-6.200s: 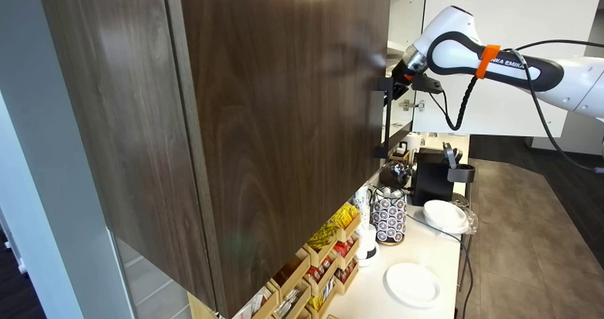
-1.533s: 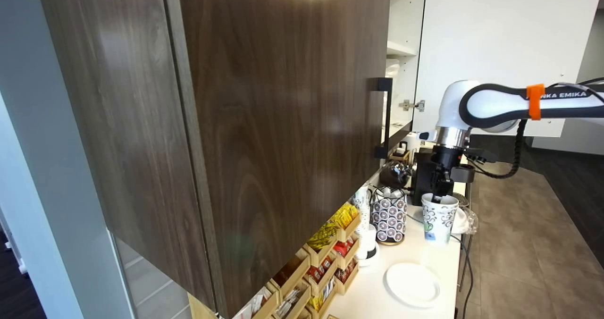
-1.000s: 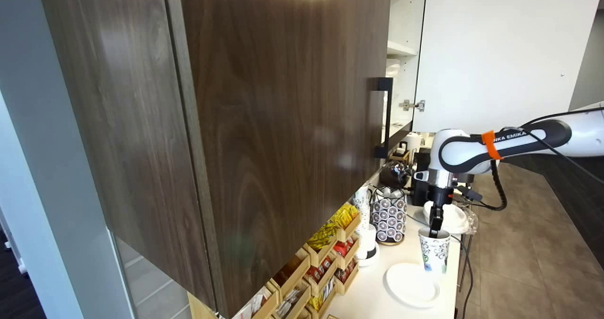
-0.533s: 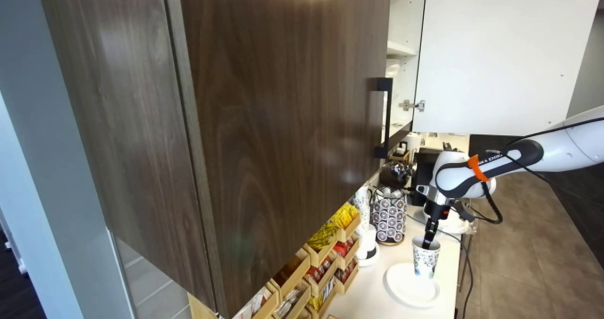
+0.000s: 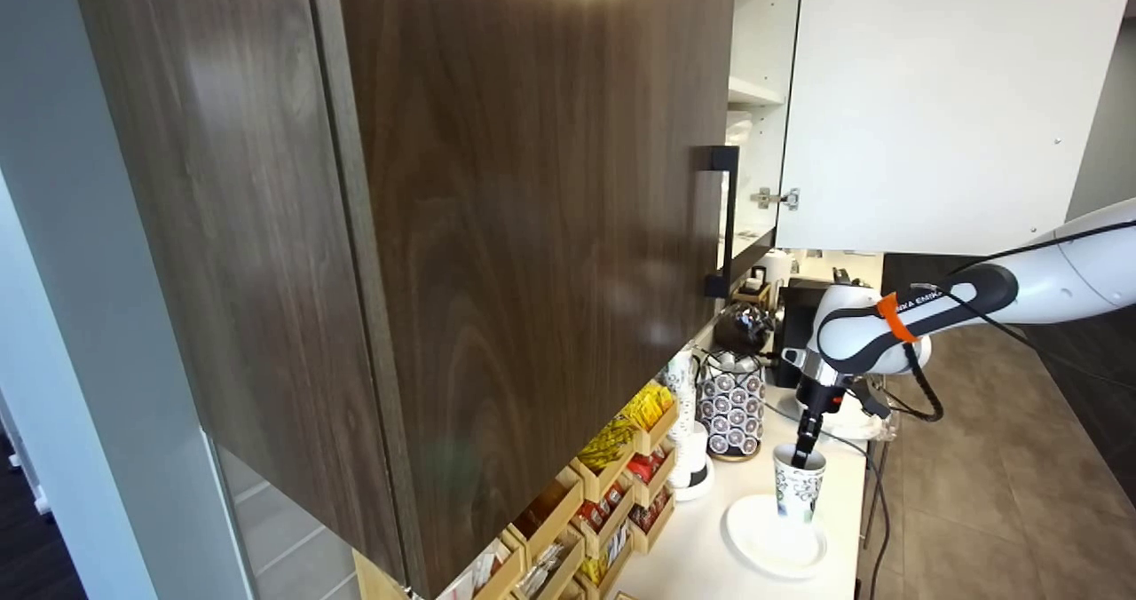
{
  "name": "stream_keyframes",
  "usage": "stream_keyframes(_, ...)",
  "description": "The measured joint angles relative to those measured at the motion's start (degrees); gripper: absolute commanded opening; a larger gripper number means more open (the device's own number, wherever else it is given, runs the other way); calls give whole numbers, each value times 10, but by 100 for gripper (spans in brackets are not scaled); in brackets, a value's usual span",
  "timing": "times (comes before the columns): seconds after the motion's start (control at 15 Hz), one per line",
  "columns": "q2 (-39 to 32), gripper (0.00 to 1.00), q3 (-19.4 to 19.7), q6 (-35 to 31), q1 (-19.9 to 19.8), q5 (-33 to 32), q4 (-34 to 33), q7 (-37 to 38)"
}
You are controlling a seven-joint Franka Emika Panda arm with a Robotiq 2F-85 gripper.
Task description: Stack the paper cups on the bottom shelf of the open top cabinet, pick up the stacked paper cups and put them on the white plate on the kitchen counter
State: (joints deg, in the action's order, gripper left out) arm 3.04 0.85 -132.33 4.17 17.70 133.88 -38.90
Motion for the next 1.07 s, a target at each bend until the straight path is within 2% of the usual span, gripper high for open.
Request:
stream_keyframes(0.33, -22, 1, 2, -31, -10, 9, 0, -1)
stream_keyframes(0.73, -102, 1, 1, -114, -34, 33, -6, -6)
stream_keyframes(1.07, -165, 1, -17, -165, -64, 45, -16, -6)
